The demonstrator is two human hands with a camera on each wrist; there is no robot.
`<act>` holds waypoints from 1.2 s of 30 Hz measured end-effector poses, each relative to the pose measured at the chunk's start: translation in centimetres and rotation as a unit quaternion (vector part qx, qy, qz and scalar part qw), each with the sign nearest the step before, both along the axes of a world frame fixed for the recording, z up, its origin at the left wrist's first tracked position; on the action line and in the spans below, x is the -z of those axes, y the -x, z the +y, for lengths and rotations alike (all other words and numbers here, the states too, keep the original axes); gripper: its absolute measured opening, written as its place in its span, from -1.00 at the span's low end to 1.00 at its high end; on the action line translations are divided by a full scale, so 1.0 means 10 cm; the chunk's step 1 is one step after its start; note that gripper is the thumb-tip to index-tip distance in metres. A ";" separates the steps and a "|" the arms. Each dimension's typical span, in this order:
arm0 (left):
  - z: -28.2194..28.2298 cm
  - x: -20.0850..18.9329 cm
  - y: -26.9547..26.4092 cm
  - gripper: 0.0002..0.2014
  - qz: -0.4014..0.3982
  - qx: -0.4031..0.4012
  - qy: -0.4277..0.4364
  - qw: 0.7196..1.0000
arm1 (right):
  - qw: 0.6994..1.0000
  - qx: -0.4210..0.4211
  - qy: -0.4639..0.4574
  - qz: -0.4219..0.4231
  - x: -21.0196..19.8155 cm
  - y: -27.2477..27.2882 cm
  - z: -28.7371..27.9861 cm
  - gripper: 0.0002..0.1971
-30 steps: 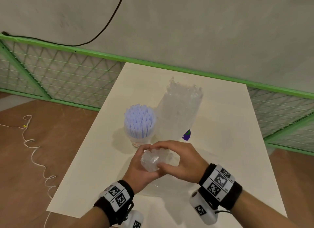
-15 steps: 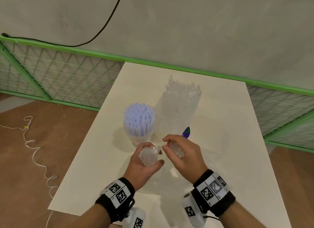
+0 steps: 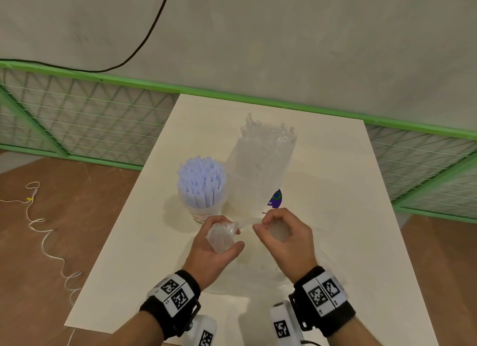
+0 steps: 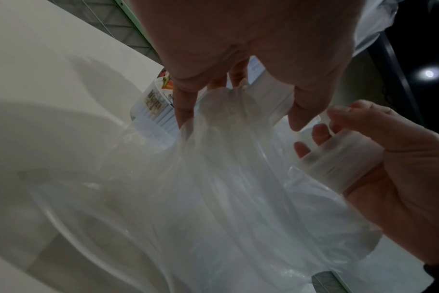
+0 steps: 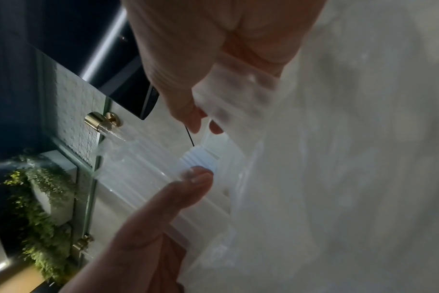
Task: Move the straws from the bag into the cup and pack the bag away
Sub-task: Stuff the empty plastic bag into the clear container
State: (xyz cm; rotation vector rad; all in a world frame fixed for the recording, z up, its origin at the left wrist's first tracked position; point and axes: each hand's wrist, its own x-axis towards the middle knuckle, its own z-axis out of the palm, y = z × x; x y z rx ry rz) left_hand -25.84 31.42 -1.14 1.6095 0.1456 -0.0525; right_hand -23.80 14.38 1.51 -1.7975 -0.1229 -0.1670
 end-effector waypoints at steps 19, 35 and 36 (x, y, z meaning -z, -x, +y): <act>-0.01 -0.01 -0.03 -0.59 0.014 0.001 0.011 1.000 | 0.989 -0.009 -0.116 -0.090 -0.89 -0.38 -0.14 -0.65; 0.00 0.01 -0.01 -0.62 0.024 0.001 0.043 0.999 | 0.955 0.060 -0.257 -0.133 -1.72 -1.41 -0.12 -0.73; 0.00 0.01 -0.02 -0.62 0.026 0.002 0.046 0.999 | 0.957 0.058 -0.244 -0.148 -1.75 -1.45 -0.14 -0.73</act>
